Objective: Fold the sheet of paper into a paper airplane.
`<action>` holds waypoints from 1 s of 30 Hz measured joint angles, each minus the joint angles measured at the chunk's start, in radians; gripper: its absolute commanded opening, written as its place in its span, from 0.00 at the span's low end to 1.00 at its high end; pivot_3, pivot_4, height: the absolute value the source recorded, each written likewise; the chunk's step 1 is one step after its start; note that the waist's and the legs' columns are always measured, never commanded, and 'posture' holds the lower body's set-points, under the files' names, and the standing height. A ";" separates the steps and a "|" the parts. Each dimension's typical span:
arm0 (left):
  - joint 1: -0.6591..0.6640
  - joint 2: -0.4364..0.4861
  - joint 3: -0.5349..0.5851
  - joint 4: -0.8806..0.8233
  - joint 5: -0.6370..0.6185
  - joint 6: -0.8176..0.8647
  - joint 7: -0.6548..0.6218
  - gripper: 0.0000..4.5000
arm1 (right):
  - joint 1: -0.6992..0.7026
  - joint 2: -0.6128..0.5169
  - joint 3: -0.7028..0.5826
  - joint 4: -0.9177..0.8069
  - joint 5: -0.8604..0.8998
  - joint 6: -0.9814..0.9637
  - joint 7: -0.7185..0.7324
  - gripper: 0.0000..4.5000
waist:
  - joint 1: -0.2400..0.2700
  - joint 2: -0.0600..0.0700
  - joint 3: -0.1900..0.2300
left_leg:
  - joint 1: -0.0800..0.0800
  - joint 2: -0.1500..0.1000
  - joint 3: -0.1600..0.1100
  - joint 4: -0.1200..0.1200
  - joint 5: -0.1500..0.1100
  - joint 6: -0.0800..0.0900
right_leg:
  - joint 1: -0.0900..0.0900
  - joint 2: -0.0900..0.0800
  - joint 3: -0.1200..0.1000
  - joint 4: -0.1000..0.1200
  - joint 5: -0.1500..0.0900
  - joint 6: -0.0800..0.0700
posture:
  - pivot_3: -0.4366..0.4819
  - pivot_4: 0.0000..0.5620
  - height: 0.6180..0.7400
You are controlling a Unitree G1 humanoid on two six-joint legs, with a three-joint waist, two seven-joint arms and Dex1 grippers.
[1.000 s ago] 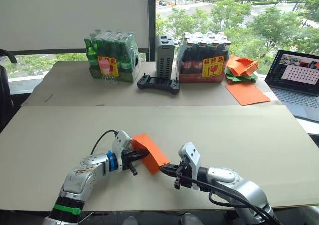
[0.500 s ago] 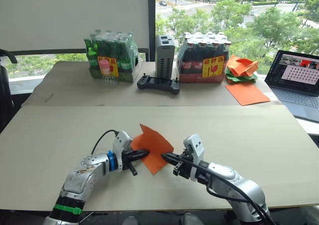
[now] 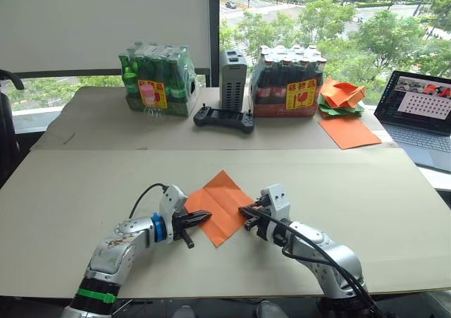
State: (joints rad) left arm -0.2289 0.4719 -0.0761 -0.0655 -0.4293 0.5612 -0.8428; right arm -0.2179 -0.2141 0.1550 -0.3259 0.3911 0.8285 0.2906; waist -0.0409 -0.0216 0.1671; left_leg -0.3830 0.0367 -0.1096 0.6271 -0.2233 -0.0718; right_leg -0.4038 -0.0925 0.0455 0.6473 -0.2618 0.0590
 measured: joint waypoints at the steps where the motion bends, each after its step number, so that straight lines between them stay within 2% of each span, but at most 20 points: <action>1: 0.000 0.000 0.000 0.000 0.000 0.000 0.001 0.01 | -0.007 0.001 0.004 0.005 -0.011 -0.002 -0.004 0.00 | 0.000 0.000 0.000 | 0.000 0.000 0.000 0.000 0.000 0.000 | 0.000 0.000 0.000 0.000 0.000 0.000 | 0.48 0.27 1.00; 11: 0.014 -0.015 0.015 -0.010 -0.003 0.002 0.020 0.01 | -0.128 0.026 0.078 0.119 -0.128 -0.033 -0.014 0.00 | -0.002 0.000 0.000 | 0.001 0.000 0.000 0.000 0.000 0.000 | 0.001 0.000 0.000 0.000 0.000 0.000 | 0.48 0.27 1.00; 15: 0.022 -0.030 0.037 -0.017 -0.016 0.019 0.047 0.01 | -0.131 0.019 0.112 0.120 -0.161 -0.044 -0.002 0.00 | -0.003 0.000 -0.001 | 0.001 0.000 0.000 0.000 0.000 0.000 | 0.001 0.000 0.000 0.000 0.000 0.000 | 0.48 0.27 1.00; 24: 0.078 -0.049 0.241 -0.098 -0.174 0.153 0.166 0.01 | -0.122 -0.001 0.163 0.100 -0.206 -0.061 0.050 0.00 | -0.008 0.000 -0.001 | 0.002 0.000 0.000 0.000 0.000 0.000 | 0.001 0.000 0.000 0.001 0.000 0.000 | 0.48 0.27 1.00; 30: 0.162 -0.066 0.405 -0.167 -0.402 0.316 0.235 0.01 | -0.130 0.001 0.171 0.109 -0.221 -0.063 0.073 0.00 | -0.010 -0.001 -0.002 | 0.003 0.001 0.000 0.000 0.000 0.000 | 0.002 0.000 0.000 0.001 0.000 0.000 | 0.48 0.27 1.00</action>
State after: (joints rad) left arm -0.0668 0.4056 0.3289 -0.2325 -0.8317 0.8767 -0.6080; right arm -0.3475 -0.2132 0.3264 -0.2164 0.1706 0.7650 0.3632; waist -0.0509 -0.0226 0.1654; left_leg -0.3797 0.0373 -0.1097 0.6268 -0.2233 -0.0717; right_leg -0.4021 -0.0922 0.0457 0.6480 -0.2618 0.0589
